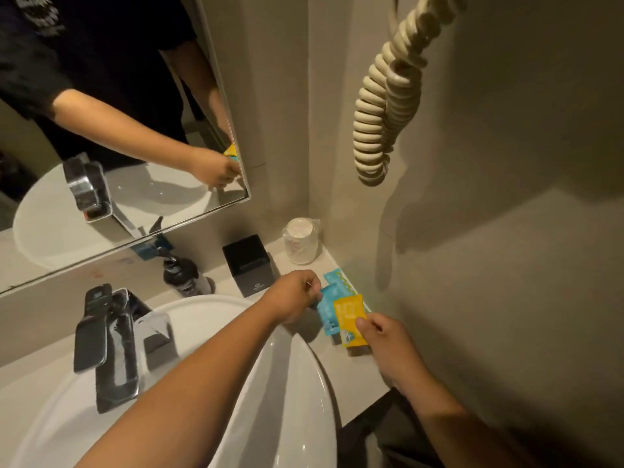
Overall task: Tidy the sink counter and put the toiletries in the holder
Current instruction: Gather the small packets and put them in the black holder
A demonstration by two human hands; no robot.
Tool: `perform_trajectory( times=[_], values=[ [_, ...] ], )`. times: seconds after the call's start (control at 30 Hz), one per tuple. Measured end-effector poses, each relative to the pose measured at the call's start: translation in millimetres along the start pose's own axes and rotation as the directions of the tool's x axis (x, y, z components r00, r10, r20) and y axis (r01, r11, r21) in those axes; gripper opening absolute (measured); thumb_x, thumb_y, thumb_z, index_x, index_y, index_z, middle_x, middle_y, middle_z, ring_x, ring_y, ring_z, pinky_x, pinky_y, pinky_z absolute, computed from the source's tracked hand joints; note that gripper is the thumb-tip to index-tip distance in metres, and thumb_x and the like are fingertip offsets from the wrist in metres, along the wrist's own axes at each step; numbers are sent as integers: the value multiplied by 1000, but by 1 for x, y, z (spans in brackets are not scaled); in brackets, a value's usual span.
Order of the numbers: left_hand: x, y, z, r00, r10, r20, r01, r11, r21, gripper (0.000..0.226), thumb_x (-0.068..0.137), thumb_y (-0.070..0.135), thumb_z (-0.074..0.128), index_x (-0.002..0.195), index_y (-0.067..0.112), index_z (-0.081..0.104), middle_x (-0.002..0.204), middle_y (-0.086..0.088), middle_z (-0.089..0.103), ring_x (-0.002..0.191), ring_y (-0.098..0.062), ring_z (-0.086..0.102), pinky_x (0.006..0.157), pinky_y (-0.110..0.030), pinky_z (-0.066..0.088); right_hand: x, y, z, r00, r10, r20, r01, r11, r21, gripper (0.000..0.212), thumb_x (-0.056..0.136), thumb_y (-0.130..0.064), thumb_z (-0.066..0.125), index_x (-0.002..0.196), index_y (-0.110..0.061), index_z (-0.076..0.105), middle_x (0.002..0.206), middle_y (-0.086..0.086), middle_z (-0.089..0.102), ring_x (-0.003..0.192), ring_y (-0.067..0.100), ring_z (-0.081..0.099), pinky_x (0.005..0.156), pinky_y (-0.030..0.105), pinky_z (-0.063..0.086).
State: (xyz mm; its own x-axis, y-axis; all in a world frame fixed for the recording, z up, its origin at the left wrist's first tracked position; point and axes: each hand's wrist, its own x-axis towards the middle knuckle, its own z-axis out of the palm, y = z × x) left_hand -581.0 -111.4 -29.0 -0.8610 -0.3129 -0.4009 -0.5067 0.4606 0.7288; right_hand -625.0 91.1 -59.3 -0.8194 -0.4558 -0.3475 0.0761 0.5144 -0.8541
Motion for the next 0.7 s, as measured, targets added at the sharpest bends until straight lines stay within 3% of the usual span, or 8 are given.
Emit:
perform_trajectory(
  times=[0.17,0.3,0.43,0.5,0.6,0.7],
  values=[
    [-25,13,-22,996,40,-77,-61,955,-290,9,89,18,62,83,18,69,78,3,70,68,-4,63,62,-19,47,16,-37,7,995,-80,56,68,979,192,19,89,-13,64,78,1,67,67,9,59,62,17,50,62,32,42],
    [-38,11,-31,975,-32,-218,-88,849,-521,14,92,17,59,84,15,71,76,2,70,68,-6,63,60,-18,48,23,-56,23,992,-100,74,80,969,235,19,92,-16,62,77,-12,74,69,0,68,63,8,57,63,25,47],
    [-46,2,-34,940,-155,-303,-95,735,-671,17,94,14,55,85,10,70,76,1,69,69,-7,63,60,-20,50,28,-73,44,988,-136,70,116,966,232,23,94,-18,59,79,-10,74,69,-2,70,58,1,57,58,13,46],
    [-50,-1,-36,920,-217,-325,-101,672,-733,21,96,16,52,85,12,70,77,0,69,71,-8,64,63,-22,53,31,-79,54,989,-145,44,131,965,226,21,93,-19,60,78,-11,72,71,0,71,61,4,60,60,15,48],
    [-53,-5,-38,893,-264,-365,-148,594,-791,25,98,21,49,94,4,67,82,-7,71,77,-13,67,69,-25,58,39,-83,66,986,-161,40,152,974,169,19,91,-27,62,78,-16,70,83,7,72,74,18,66,70,30,53],
    [-55,-8,-41,848,-277,-452,-215,599,-772,10,89,13,61,93,6,66,80,-11,69,77,-21,67,77,-35,59,48,-91,78,983,-174,51,166,976,140,18,90,-30,62,78,-17,68,90,9,70,82,24,66,78,38,53]
  ],
)
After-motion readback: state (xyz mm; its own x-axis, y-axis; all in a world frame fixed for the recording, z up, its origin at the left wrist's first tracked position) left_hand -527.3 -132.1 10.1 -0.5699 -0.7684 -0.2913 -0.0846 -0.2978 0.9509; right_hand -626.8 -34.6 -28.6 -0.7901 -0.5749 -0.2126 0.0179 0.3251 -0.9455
